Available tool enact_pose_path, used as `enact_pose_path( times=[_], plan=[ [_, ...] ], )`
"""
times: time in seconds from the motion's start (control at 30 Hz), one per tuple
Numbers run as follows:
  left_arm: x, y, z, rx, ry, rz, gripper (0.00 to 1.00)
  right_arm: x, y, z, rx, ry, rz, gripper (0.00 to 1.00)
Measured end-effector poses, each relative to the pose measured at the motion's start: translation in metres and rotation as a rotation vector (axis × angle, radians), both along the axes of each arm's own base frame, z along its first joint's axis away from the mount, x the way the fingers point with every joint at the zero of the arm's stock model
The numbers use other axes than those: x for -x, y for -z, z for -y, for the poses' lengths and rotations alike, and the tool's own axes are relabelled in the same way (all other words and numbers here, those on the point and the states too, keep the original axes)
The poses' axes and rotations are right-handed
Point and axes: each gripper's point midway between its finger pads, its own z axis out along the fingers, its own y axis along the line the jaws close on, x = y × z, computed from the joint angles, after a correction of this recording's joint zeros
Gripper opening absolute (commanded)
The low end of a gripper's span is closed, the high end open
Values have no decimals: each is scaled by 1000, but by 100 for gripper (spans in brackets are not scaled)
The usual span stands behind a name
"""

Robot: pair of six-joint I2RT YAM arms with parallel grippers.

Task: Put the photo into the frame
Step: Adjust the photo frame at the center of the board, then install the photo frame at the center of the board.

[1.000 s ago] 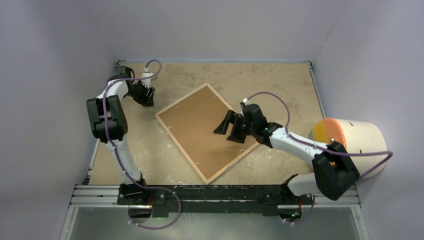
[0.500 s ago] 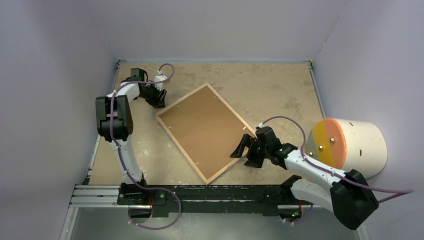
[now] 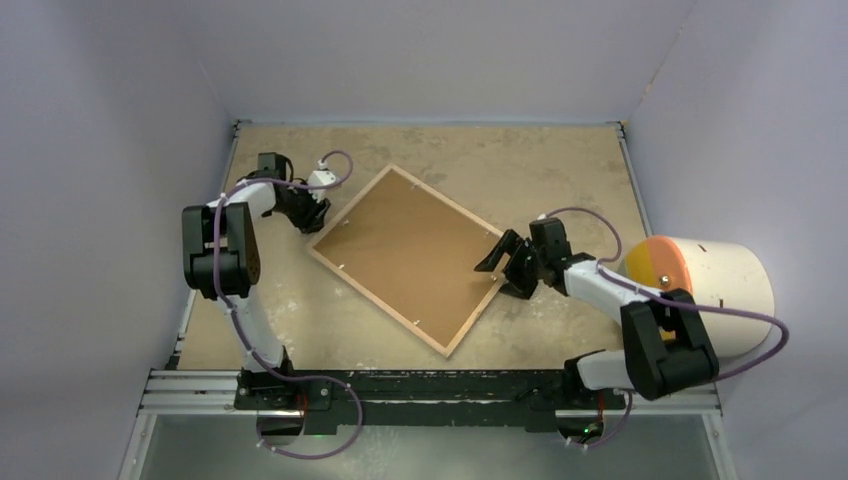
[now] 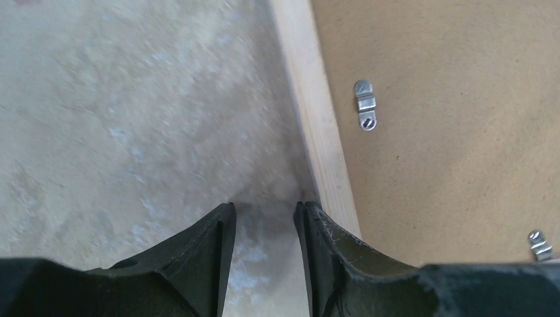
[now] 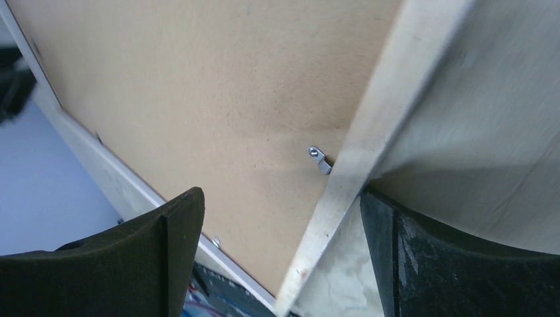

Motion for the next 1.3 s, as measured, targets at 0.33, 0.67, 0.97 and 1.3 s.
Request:
enact_pose_path(
  times=[0.33,0.67,0.97,1.3],
  plan=[
    [93,0,22,-6,206,-112,44,-104,-1,46,120,117,71,86],
    [177,-11,50,172,282,-395,41,-161,-66,46,153,149,287,77],
    [161,-17,52,333,195,-460,35,-100,-92,-131,-99,-191,374,75],
    [160,-4,52,328,133,-485,26,-30,-40,-261,-203,-453,243,69]
  ],
)
